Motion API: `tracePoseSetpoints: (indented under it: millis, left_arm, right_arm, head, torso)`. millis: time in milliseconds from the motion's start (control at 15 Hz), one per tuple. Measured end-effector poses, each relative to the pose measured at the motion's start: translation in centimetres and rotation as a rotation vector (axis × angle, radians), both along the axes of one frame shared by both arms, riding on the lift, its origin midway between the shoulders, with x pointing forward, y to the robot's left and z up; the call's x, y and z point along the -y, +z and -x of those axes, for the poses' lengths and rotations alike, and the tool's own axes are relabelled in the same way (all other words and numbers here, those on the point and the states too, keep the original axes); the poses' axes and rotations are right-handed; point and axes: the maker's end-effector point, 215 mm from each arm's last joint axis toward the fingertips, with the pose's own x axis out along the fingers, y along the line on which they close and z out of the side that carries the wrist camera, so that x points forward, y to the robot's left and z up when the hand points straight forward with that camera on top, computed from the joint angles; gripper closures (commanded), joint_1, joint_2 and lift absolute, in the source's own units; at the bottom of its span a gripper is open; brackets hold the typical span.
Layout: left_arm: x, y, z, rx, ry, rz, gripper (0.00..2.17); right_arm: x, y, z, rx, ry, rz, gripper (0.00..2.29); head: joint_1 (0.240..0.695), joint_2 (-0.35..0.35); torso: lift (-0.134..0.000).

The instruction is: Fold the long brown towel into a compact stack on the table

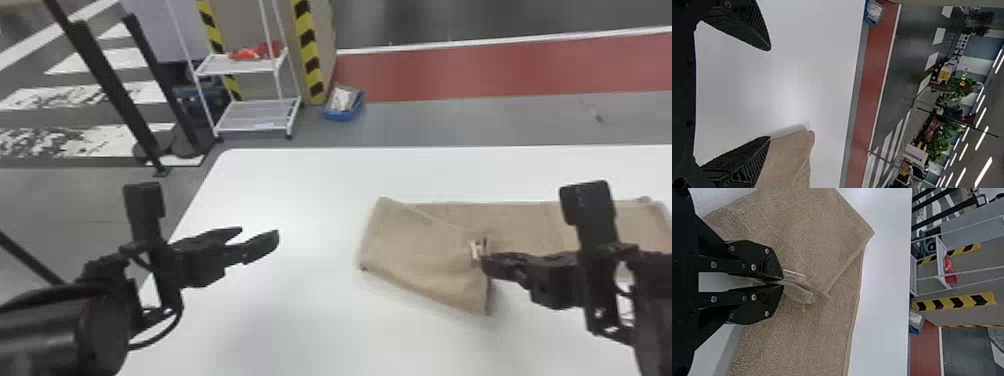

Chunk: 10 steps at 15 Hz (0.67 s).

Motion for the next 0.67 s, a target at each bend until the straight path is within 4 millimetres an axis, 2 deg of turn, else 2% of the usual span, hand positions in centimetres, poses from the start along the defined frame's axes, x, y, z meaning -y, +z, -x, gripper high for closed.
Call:
tracePoseSetpoints:
  millis: [133, 267, 400, 533, 667]
  left_arm:
    - [-0.2, -0.1, 0.0, -0.003, 0.002, -0.002, 0.08]
    - [-0.3, -0.1, 0.1, -0.003, 0.004, -0.003, 0.08]
    - [-0.5, -0.1, 0.1, -0.002, 0.005, -0.004, 0.08]
    - [-0.4, -0.1, 0.1, -0.002, 0.004, -0.004, 0.08]
    - [-0.2, -0.1, 0.1, -0.004, 0.000, -0.003, 0.08]
  right_arm:
    - [-0.1, 0.9, -0.4, 0.019, -0.002, -0.009, 1.00]
    - [1.0, 3.3, -1.8, 0.064, -0.028, -0.026, 1.00]
    - [3.1, 5.7, -3.2, 0.095, -0.069, -0.043, 1.00]
    - [5.4, 7.3, -4.6, 0.119, -0.113, -0.053, 1.00]
    - [7.8, 6.6, -5.6, 0.100, -0.162, -0.055, 1.00]
  head:
    - [0.695, 0.222]
    - [0.695, 0.211]
    - [0.695, 0.190]
    - [0.695, 0.170]
    - [0.695, 0.129]
  torso:
    - [-0.124]
    - [-0.124]
    - [-0.124]
    - [-0.124]
    - [-0.124]
